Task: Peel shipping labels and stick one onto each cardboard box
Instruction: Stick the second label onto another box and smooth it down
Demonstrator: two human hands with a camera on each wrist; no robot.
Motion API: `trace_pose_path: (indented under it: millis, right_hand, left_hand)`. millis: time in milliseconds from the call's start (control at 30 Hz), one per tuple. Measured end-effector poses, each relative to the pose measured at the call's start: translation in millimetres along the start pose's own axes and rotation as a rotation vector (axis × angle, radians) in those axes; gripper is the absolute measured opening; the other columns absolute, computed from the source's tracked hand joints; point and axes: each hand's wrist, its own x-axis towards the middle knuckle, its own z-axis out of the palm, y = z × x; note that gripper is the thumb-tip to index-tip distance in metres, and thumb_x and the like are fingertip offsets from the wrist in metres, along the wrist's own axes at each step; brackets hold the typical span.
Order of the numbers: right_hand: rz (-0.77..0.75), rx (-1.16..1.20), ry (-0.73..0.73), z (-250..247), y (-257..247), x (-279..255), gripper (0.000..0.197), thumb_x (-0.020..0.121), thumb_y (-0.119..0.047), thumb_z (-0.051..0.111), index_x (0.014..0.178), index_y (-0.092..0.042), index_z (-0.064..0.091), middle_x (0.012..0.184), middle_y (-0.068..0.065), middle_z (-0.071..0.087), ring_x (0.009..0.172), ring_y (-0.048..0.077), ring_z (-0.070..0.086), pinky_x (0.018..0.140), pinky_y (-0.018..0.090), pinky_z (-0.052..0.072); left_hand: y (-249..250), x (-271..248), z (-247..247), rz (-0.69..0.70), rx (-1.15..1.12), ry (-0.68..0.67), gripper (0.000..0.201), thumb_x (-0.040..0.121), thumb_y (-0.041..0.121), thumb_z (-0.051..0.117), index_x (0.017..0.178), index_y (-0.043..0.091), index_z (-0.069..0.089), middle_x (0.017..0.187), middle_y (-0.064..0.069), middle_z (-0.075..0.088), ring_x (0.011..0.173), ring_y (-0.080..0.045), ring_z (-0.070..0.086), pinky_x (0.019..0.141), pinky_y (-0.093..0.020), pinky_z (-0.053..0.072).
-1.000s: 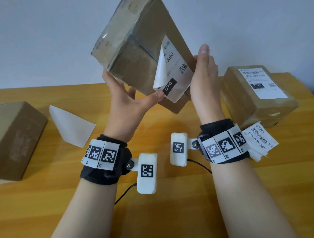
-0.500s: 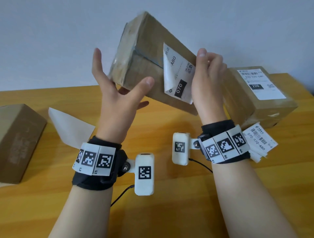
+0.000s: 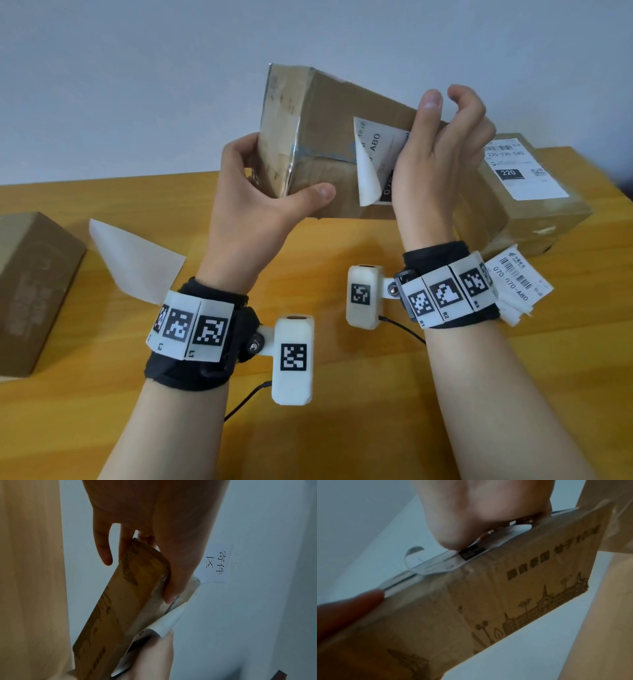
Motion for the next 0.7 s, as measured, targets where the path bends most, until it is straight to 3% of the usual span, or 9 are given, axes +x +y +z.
trace_pose_path:
  millis: [100,267,367,467,567,700]
  right_hand:
    - [-0.034,-0.040,0.051,0,0,1,0.065,0.095,-0.063,0.026,0.131,-0.018,0.056,0.132,0.003,0.049,0.117,0.021,0.046,0.094,0.029,0.034]
    - [-0.112,-0.076,0.148,-1,2,6,0.062,0.099,-0.059,0.029,0.120,-0.009,0.059,0.125,0.007,0.054,0.106,0.017,0.050,0.087,0.020,0.028]
    - [-0.153,-0.037,0.191,0,5,6,0.059,0.100,-0.056,0.035,0.116,-0.005,0.059,0.119,0.008,0.053,0.104,0.016,0.051,0.094,0.031,0.038]
    - [-0.181,0.015,0.253,1,6,5,0.055,0.102,-0.049,0.041,0.114,0.002,0.057,0.113,0.006,0.049,0.107,0.025,0.054,0.096,0.045,0.044]
    - [-0.189,0.035,0.289,1,6,5,0.053,0.102,-0.046,0.043,0.113,0.004,0.057,0.112,0.005,0.046,0.107,0.030,0.055,0.097,0.048,0.045]
    - [-0.160,0.095,0.276,-3,7,9,0.056,0.101,-0.049,0.045,0.117,0.003,0.055,0.116,0.013,0.049,0.109,0.031,0.054,0.096,0.052,0.049]
  left_hand:
    - [-1,-3,7,0.004,-0.010,-0.005,0.097,0.055,0.048,0.091,0.137,0.017,0.050,0.123,0.008,0.060,0.109,-0.010,0.070,0.087,-0.032,0.063]
    - [1,-6,11,0.020,0.020,-0.018,0.093,0.057,0.050,0.091,0.134,0.018,0.050,0.121,0.009,0.059,0.113,-0.016,0.069,0.091,-0.043,0.063]
    - [3,-5,8,0.054,0.016,-0.006,0.092,0.057,0.048,0.091,0.134,0.017,0.050,0.123,0.006,0.060,0.111,-0.017,0.070,0.089,-0.042,0.064]
    - [4,-4,2,0.075,0.009,-0.002,0.091,0.059,0.046,0.091,0.134,0.016,0.051,0.123,0.006,0.060,0.109,-0.019,0.071,0.087,-0.044,0.064]
    - [3,-4,-2,0.089,-0.006,-0.007,0.090,0.060,0.044,0.091,0.135,0.014,0.052,0.125,0.003,0.061,0.110,-0.021,0.071,0.087,-0.048,0.064]
    - [1,-2,-7,0.132,-0.015,-0.020,0.087,0.060,0.041,0.091,0.133,0.015,0.052,0.130,-0.004,0.062,0.110,-0.027,0.071,0.085,-0.053,0.063]
